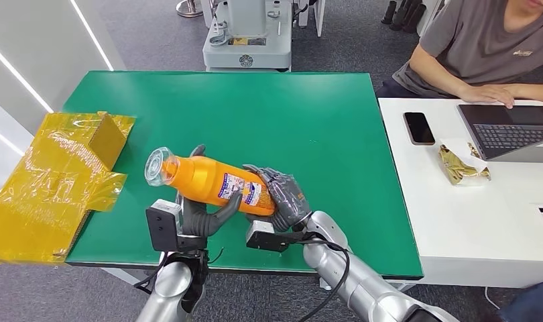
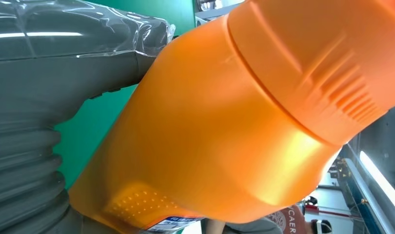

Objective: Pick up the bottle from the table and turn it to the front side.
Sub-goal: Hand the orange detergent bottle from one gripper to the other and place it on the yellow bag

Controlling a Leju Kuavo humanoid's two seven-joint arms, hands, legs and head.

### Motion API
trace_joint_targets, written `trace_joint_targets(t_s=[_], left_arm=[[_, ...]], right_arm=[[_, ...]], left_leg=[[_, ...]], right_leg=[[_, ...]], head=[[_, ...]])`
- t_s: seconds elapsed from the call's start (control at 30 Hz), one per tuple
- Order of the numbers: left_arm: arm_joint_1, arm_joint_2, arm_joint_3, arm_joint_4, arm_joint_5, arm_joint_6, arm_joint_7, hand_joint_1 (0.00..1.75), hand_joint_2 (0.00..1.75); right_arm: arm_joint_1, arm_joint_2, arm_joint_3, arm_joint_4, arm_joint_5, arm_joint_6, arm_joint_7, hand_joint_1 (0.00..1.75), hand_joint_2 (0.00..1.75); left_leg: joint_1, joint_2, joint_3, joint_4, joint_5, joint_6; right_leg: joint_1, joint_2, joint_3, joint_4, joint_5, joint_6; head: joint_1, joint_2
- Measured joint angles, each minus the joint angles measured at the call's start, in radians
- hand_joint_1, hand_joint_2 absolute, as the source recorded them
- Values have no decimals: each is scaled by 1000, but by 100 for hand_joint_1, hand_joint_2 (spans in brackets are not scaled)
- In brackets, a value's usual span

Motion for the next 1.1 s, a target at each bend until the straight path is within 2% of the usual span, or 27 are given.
trace_joint_targets(t_s=[0.07,0.67,0.8,0.93,1.1], left_arm=[[1,0,0,0,4,2,-1,175,175],[13,2,0,0,7,12,-7,175,175],[13,2,0,0,6,13,-7,175,175],[14,2,0,-1,-2,19,-6,175,175],[12,-5,0,-2,-10,36,-4,175,175]], right_arm=[[-1,0,0,0,4,0,4,175,175],[10,-1,5,-1,26,-45,19,175,175],[16,-1,5,-4,29,-61,28,0,175],[30,0,4,-13,17,-100,45,0,175],[70,2,-12,-67,-61,-139,80,0,175]], left_leg=[[0,0,0,0,0,0],[0,0,0,0,0,0],[0,0,0,0,0,0],[0,0,0,0,0,0],[0,0,0,0,0,0]], right_leg=[[0,0,0,0,0,0],[0,0,0,0,0,0],[0,0,0,0,0,0],[0,0,0,0,0,0],[0,0,0,0,0,0]], head=[[0,0],[0,0],[0,0],[0,0],[0,0]])
